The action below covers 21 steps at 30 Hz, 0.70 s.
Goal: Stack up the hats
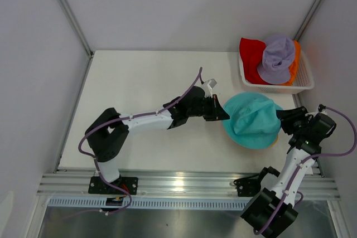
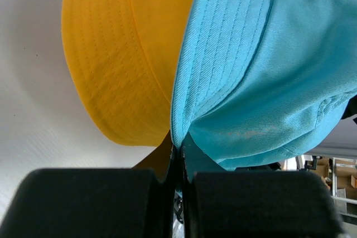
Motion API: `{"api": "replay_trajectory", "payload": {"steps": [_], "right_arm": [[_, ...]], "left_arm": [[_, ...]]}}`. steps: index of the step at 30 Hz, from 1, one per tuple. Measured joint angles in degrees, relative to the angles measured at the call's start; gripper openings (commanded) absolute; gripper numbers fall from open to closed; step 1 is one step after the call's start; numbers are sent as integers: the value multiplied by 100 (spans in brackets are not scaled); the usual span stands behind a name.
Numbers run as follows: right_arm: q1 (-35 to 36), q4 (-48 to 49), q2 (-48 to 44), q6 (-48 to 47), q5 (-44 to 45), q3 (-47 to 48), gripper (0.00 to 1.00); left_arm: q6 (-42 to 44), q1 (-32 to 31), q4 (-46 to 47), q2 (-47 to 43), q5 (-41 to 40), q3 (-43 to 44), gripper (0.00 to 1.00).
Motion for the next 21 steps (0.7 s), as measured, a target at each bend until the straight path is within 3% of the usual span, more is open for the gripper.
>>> {"api": "replay_trajectory", "payload": {"steps": [5, 9, 12, 18, 21], "right_arm": [[-24, -103, 11, 13, -42, 2, 50], [-31, -280, 92, 129, -57, 149, 69], [-28, -411, 184, 199, -96, 321, 77], [-31, -866, 164, 216, 120, 911, 87], [-59, -885, 72, 223, 374, 1038, 87]], "left_arm": [[85, 0, -15, -125, 15, -44, 1], [87, 0, -7, -146, 52, -52, 1], [76, 7, 26, -146, 127, -81, 1], [22, 59, 37, -146, 232, -103, 1], [-9, 105, 44, -146, 302, -103, 1]]}}
